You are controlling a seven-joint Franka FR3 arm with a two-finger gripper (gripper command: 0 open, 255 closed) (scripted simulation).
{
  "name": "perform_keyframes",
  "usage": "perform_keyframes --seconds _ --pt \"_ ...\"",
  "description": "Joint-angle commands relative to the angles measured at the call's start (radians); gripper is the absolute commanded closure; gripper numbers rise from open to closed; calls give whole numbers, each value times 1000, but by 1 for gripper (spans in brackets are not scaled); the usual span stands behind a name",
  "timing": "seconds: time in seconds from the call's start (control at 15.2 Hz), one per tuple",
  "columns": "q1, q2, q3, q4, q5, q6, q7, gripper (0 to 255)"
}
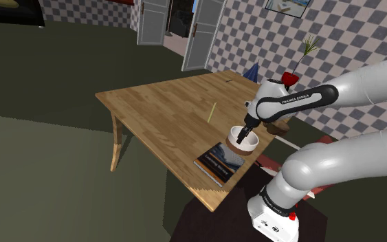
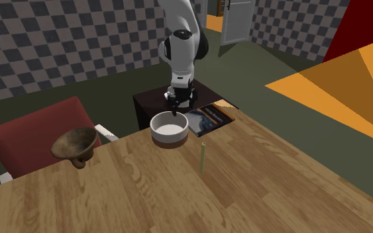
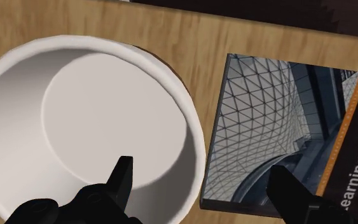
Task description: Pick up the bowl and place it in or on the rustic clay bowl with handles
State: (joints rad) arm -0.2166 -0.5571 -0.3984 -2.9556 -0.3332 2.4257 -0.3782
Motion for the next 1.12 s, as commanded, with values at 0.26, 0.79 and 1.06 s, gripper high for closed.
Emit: perform_keyframes --seconds 0.26,0.79,1.06 --pt "7 117 -27 -19 -11 137 -3 0" --pt "7 117 -27 -19 -11 137 -3 255" --pt "7 117 -27 -19 -11 137 -3 255"
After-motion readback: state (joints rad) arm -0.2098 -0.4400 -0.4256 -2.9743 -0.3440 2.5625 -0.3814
